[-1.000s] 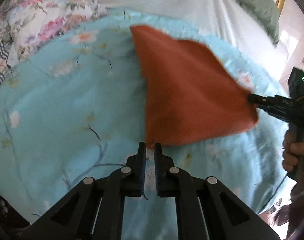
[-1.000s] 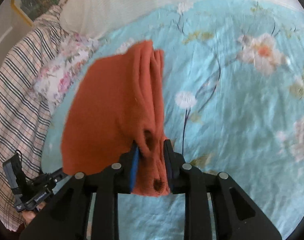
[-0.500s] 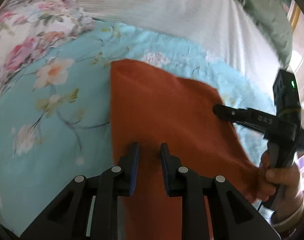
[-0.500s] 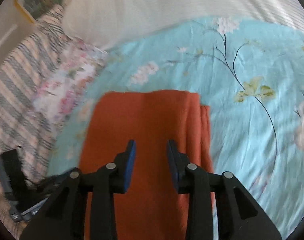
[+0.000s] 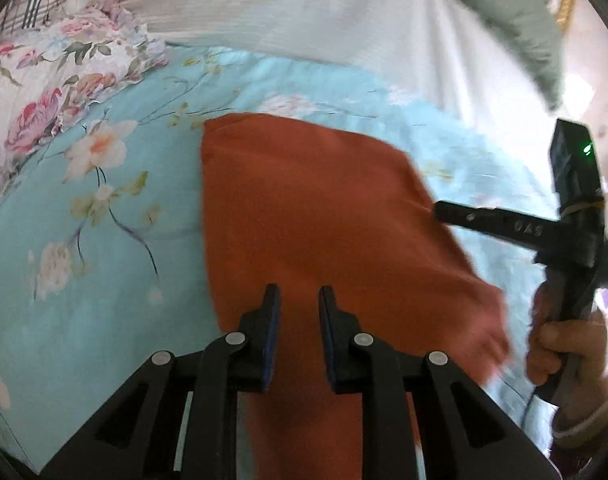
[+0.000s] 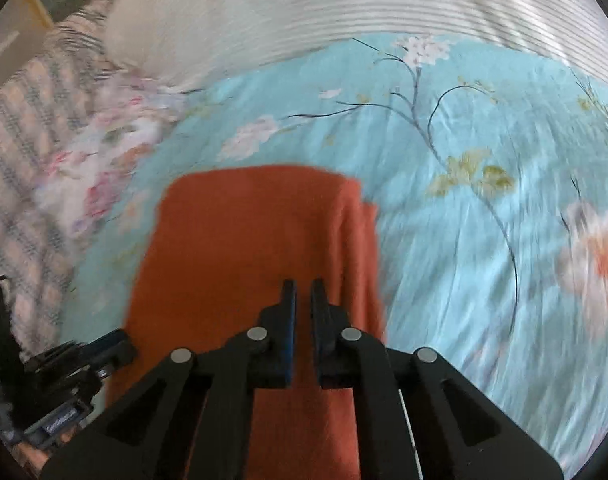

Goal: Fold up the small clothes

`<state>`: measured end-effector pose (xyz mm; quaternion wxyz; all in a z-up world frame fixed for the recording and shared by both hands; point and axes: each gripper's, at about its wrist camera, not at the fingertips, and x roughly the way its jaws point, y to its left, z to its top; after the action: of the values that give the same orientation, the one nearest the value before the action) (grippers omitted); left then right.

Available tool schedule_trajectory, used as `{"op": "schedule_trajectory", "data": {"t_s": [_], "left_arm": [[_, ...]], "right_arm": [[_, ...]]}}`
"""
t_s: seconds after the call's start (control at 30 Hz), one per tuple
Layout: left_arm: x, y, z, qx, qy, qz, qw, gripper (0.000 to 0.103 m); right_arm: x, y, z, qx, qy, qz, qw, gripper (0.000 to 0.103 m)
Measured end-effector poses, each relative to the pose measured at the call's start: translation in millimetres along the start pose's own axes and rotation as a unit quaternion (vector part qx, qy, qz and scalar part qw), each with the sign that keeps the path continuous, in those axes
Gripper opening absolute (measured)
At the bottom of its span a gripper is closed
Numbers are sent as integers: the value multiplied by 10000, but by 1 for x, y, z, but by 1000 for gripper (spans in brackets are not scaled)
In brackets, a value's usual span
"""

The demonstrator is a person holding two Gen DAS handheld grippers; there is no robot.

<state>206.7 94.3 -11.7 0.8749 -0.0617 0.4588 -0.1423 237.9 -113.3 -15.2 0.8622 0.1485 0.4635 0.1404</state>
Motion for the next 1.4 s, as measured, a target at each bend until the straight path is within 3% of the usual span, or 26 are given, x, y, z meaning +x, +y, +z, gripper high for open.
{"op": "schedule_trajectory", "data": {"t_s": [0.1, 0.2, 0.33, 0.6, 0.7, 0.73, 0.83, 1.03, 1.13, 1.2, 1.3, 1.4], "left_arm": [[-20, -9, -33, 119, 24, -110, 9999, 19], [-19, -9, -63, 187, 227, 58, 9996, 20], [-6, -3, -85, 53, 332, 160, 9993, 20], [-14, -6, -85, 31, 343, 395, 9986, 20], [-12, -7, -90, 21, 322, 460, 9984, 20], [-11, -8, -90, 28, 315, 493, 9983, 20], [-12, -11, -91, 74, 312, 604, 9977, 21], [-18, -9, -96, 25, 303, 571, 9979, 23], [-24, -8, -98, 81, 306, 620, 9976, 30], [-28, -5, -101, 78, 319, 735, 9968, 40], [-42, 2, -100, -59, 215, 626, 9978, 41], [-48, 11, -87, -162, 87, 598, 9980, 51]], "right_arm": [[-32, 9, -40, -141, -16, 209, 9997, 11], [-40, 5, -79, -67, 108, 246, 9996, 32], [-30, -12, -110, -100, 147, -46, 9998, 33], [-61, 5, -115, -260, -145, -111, 9995, 35], [-54, 3, -128, -523, 53, -679, 9963, 41], [-44, -4, -132, -490, 199, -863, 9949, 47], [-40, -24, -134, 75, 150, -499, 9986, 49], [-45, -7, -134, -187, 98, -781, 9967, 49], [-51, -2, -134, -163, 30, -728, 9972, 49], [-58, -2, -134, -148, -37, -703, 9974, 49], [-76, -2, -131, -77, -249, -559, 9981, 49], [-89, 2, -118, -27, -486, -373, 9981, 50]]}}
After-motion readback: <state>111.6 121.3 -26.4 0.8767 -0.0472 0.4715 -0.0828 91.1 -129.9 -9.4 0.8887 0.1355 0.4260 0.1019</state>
